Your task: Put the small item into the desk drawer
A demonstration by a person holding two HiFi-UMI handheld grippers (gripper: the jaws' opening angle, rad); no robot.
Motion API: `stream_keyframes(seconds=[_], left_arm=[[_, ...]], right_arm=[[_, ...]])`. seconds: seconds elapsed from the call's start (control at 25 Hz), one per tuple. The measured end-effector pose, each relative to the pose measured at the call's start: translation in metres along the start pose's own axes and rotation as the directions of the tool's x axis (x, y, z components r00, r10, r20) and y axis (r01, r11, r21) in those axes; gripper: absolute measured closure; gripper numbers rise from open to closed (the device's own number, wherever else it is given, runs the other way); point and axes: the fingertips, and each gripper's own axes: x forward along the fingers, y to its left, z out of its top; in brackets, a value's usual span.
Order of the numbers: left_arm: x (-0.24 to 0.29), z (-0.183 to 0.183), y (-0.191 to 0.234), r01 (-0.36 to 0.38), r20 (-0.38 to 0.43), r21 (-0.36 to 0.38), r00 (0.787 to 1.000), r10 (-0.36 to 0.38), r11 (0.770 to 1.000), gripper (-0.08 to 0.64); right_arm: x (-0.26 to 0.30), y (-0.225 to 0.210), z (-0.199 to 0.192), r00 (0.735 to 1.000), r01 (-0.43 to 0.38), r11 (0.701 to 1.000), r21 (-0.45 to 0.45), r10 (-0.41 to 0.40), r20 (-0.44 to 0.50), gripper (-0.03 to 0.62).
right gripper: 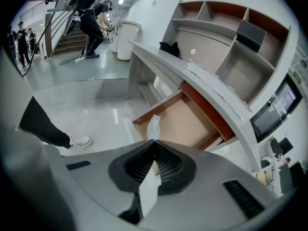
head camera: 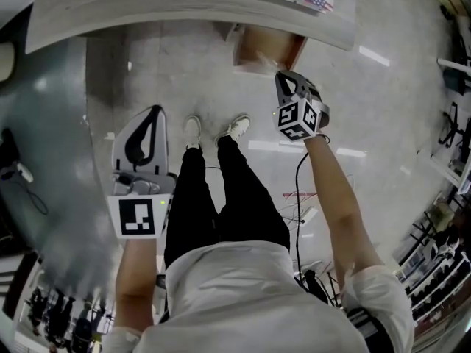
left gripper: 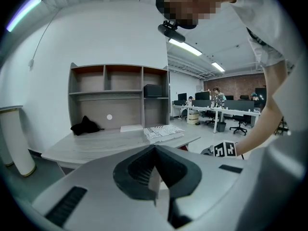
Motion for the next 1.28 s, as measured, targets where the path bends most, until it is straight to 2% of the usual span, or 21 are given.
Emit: stream_keyframes(seconds=[0.68,1.28], left_arm=[[0.010,-0.021,0.000,-0.016,-0.032,-0.032,0.999,0.015,0.999,0.543],[0.015,-0.025,0.002,-0.021,-0.046,-0.037,0.999,0.019,0.999,0.543]], right_arm=[[0.041,0.016,-0.014,0.997,-0.064,0.994,-0.089,0.060,-0.049,0.568],[0.061,0.029,-0.025,0.989,-0.130,0.979,-0.158,0.115,-0.095,0.568]])
